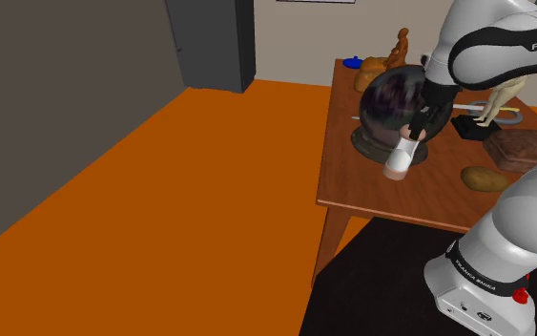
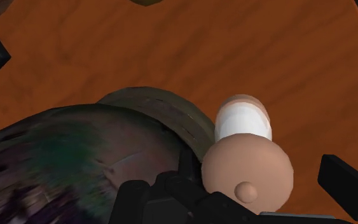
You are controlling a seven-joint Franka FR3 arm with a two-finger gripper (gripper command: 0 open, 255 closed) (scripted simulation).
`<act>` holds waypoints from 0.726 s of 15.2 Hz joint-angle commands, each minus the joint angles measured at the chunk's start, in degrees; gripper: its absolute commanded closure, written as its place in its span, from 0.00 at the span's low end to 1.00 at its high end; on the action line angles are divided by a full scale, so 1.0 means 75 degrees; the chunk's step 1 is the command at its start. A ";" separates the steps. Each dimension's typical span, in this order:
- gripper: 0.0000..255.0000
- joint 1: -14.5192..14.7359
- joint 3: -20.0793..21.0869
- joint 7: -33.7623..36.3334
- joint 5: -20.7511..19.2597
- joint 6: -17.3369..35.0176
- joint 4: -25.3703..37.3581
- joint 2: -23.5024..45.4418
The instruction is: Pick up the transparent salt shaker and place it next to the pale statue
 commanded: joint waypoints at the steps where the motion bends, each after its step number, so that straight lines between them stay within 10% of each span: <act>1: 0.00 -0.0045 -0.0075 0.0021 -0.0095 0.0255 -0.0147 0.0099; 10: 0.00 -0.0078 -0.0139 0.0039 -0.0171 0.0464 -0.0244 0.0210; 11: 1.00 -0.0078 -0.0139 0.0039 -0.0171 0.0464 -0.0244 0.0210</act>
